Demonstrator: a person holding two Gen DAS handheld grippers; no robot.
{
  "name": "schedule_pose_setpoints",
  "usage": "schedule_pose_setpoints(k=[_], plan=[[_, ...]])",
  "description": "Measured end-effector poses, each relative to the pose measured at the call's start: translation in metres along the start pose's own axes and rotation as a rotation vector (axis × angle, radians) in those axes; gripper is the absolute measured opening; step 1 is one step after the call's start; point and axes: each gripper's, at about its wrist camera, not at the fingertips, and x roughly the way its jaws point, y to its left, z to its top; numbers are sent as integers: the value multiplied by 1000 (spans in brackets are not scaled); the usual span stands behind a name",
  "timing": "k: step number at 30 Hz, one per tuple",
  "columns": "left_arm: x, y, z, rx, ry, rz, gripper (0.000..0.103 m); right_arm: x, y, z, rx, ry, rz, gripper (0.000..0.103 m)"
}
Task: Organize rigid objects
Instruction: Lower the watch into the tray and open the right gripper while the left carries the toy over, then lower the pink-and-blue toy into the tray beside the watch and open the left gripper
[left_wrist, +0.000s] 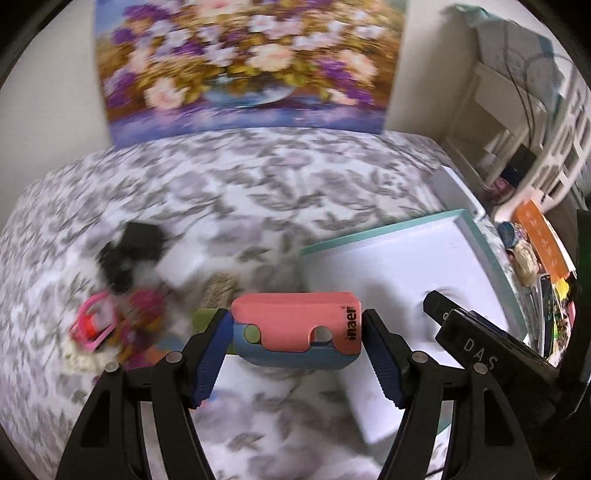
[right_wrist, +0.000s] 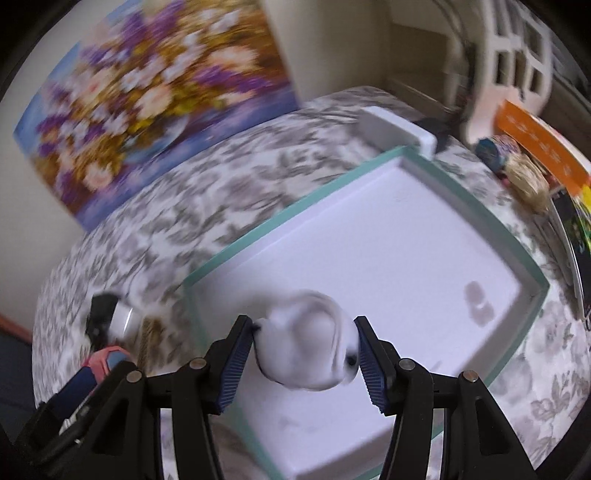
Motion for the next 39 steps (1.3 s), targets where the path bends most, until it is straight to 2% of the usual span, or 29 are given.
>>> schedule_pose_setpoints(k=[4,9,17,26,31,39], plan=[[19,-32,7,85,-1,3,72,1,-31,15,82,-21,-15,59],[42,-54,14,132,12,4,72,7,-62,34,111,-53,-72,59],[55,-71,19,165,10,1,72,26,-95,44,138,-42,-110,59],[52,-90,5,219,39,-12,72,28,-105,44,150,-39,-107,59],[52,-106,-10,285,54,1,72,25,-104,42,138,-38,-93,59],[69,-117,-32,342,132,8,72,27,-102,37,109,-22,-62,59]])
